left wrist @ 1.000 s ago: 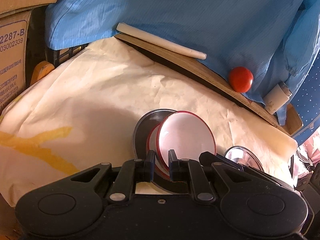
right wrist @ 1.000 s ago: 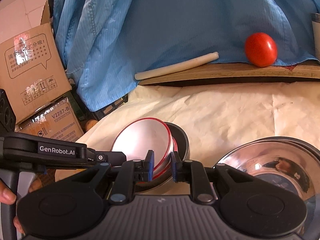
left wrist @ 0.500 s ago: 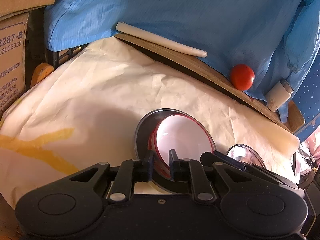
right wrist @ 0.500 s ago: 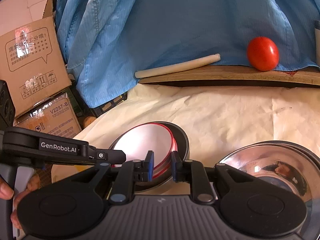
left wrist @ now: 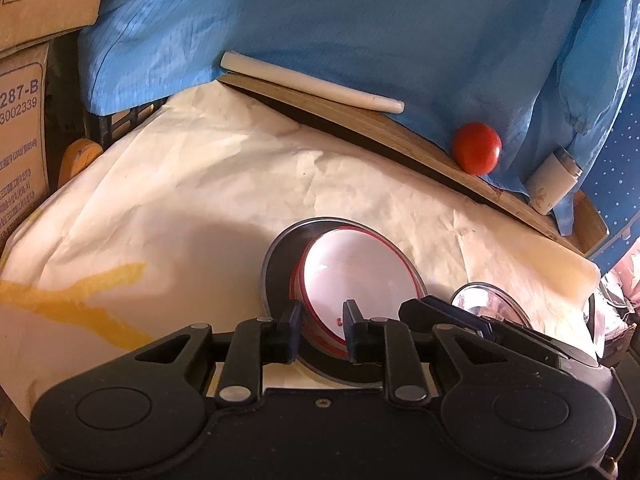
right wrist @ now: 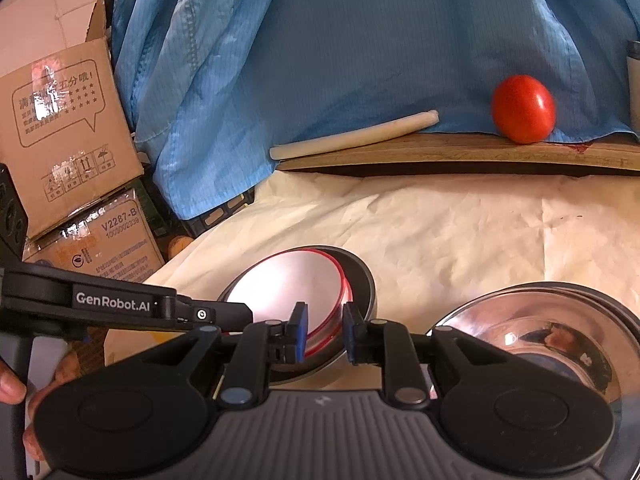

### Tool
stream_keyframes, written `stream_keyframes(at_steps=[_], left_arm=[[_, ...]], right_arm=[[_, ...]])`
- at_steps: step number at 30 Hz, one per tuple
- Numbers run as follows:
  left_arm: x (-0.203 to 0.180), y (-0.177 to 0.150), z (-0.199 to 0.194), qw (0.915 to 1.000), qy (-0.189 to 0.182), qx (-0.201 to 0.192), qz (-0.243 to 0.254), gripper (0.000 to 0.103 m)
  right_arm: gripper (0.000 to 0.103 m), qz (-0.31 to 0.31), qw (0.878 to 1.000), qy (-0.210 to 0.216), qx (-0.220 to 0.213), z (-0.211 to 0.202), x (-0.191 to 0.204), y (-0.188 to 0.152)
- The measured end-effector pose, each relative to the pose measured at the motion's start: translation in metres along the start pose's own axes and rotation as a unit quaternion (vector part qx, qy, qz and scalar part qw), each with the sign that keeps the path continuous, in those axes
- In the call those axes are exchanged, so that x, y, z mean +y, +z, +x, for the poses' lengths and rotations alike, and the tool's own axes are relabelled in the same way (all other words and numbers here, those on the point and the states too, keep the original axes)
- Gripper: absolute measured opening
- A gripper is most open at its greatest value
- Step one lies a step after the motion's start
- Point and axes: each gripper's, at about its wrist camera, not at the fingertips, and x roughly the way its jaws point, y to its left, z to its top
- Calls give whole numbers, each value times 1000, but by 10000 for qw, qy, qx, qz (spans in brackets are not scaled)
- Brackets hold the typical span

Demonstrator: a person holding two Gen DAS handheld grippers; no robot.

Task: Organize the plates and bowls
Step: 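Lower the white bowl with both tools into the nested bowls on the stack, then open both tools to release the white bowl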

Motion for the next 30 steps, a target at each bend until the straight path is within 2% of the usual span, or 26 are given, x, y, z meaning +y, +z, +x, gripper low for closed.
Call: stream_keyframes(at_steps=[9, 16, 21, 23, 25, 27, 30], left_arm=[[-3, 4, -15, 9996, -68, -118, 233, 25], [-6, 6, -31, 9986, -50, -297, 433, 36], [3, -1, -40, 9983, -10, -454, 362, 58], [10, -3, -42, 9982, 48, -502, 311, 72], [16, -4, -43, 9982, 102, -530, 266, 84], [24, -5, -44, 9983, 119, -539, 197, 98], [34, -4, -44, 9985, 149, -516, 107, 102]], right_arm=[[26, 9, 9999, -43, -92, -10, -4, 3], [40, -27, 9999, -9, -145, -19, -8, 7], [63, -83, 9998, 34, -192, -30, -12, 11], [83, -110, 9998, 41, -179, -33, -13, 12], [98, -114, 9998, 50, -174, -36, -15, 13], [101, -118, 9997, 65, -183, -37, -17, 15], [103, -188, 9997, -6, -139, -38, -20, 19]])
